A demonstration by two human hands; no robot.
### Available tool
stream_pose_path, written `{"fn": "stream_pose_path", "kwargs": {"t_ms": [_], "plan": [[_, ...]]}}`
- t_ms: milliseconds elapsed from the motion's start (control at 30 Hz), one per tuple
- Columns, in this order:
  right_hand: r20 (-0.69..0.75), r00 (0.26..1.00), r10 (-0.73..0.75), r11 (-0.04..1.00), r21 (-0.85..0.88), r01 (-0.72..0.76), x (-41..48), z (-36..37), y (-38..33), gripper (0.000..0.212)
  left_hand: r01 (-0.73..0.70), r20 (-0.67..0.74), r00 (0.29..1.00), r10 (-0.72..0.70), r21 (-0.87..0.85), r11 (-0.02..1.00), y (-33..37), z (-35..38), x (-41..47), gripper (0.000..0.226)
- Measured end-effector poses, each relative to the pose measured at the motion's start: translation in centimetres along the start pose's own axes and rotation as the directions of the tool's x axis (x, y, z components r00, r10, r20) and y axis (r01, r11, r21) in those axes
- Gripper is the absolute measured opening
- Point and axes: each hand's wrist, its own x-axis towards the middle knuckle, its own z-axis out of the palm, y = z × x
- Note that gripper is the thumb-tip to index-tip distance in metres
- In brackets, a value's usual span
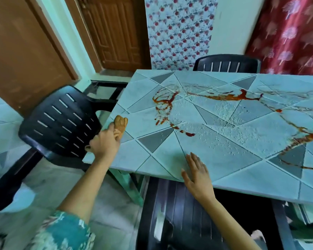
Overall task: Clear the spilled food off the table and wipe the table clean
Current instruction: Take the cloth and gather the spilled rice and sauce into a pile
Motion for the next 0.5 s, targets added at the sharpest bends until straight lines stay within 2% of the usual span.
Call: {"fn": "stream_pose_path", "kwargs": {"t_ms": [133, 200, 267, 333, 400, 500], "plan": [[-0.067, 0.997, 0.039, 0.972, -0.229, -0.054, 0.3, 1.4, 0.0, 0.079, -0.112, 0.198, 0.975, 0.099, 0.057, 0.992, -0.1, 3.3, 2.6, 0.045], [-0.076, 0.995, 0.07, 0.94, -0.328, -0.091, 0.4, 1.9, -0.2, 0.073, -0.191, 0.285, 0.944, 0.165, 0.068, 0.979, -0.4, 4.6, 3.8, 0.063], [-0.084, 0.992, 0.095, 0.917, -0.379, -0.12, 0.4, 2.1, -0.4, 0.069, -0.181, 0.333, 0.925, 0.184, -0.039, 0.983, -1.1, 6.0, 4.1, 0.079], [-0.083, 0.99, 0.111, 0.904, -0.406, -0.135, 0.5, 2.2, -0.4, 0.07, -0.179, 0.337, 0.92, 0.202, -0.097, 0.979, -1.6, 7.4, 3.7, 0.091], [-0.095, 0.989, 0.111, 0.895, -0.422, -0.141, 0.5, 2.3, -0.3, 0.068, -0.218, 0.309, 0.923, 0.23, -0.073, 0.973, -1.7, 8.5, 3.0, 0.095], [-0.107, 0.988, 0.109, 0.887, -0.437, -0.145, 0.6, 2.5, -0.1, 0.066, -0.227, 0.212, 0.947, 0.242, -0.095, 0.969, -1.6, 9.0, 2.9, 0.081]]}}
